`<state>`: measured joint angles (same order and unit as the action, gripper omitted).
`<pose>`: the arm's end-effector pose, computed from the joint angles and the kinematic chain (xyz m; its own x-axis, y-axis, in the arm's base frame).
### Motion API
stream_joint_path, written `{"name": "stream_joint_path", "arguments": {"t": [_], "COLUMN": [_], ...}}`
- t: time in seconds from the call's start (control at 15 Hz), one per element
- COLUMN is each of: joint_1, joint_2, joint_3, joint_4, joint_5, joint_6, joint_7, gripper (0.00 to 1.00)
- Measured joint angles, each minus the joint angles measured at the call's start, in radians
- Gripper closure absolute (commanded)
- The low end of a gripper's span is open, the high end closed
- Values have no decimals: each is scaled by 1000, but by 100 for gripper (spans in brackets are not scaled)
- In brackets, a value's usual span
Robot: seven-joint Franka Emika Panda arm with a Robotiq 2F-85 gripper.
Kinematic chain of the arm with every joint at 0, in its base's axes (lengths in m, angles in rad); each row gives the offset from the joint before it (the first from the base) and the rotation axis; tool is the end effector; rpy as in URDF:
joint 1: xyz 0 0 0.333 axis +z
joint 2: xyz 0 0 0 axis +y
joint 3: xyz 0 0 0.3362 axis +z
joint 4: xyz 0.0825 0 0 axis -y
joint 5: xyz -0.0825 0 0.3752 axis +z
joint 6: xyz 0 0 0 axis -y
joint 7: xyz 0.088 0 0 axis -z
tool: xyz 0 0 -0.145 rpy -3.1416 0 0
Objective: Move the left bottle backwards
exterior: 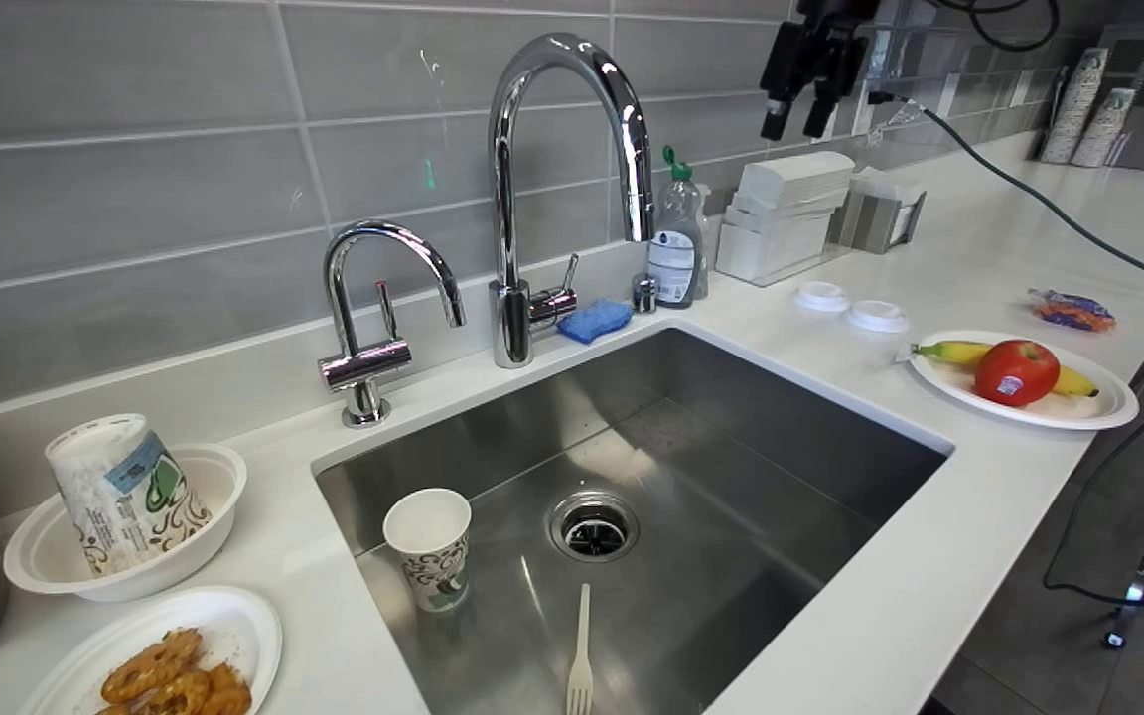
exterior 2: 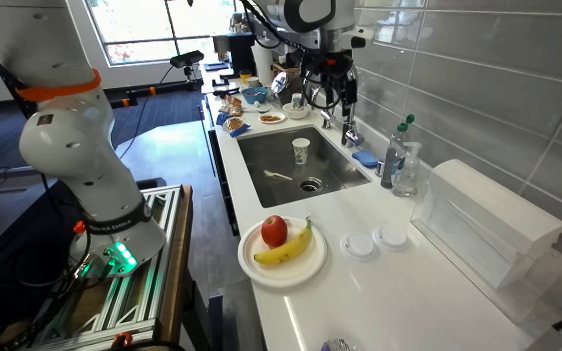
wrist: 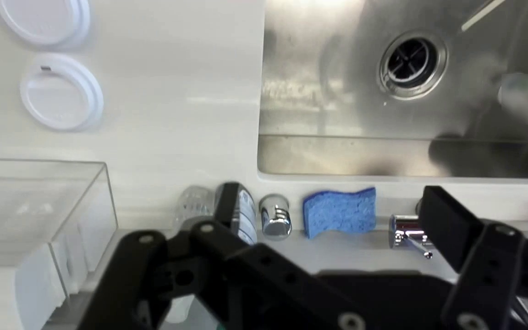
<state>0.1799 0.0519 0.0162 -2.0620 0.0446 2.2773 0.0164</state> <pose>0.5627 0.1141 0.4125 0.9758 0.1475 0.1614 0.1560 -0.9869 -0.0417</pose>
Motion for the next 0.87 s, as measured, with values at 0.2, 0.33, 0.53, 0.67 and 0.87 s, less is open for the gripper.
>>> {"name": "stream_joint_path", "arguments": {"t": [0.2, 0.33, 0.53, 0.67, 0.87], "joint_1": [-29, -46, -53, -53, -53], "joint_2": [-93, -149, -166, -155, -151], "joint_3": [7, 8, 12, 16, 17], "joint_4": [-27, -40, -40, -39, -38], "joint_5": [-2, -2, -2, -2, -2], "joint_6": [-166, -247, -255, -254, -254], "joint_7": [4, 4, 3, 3, 3], "gripper": [0, 0, 0, 0, 0]}}
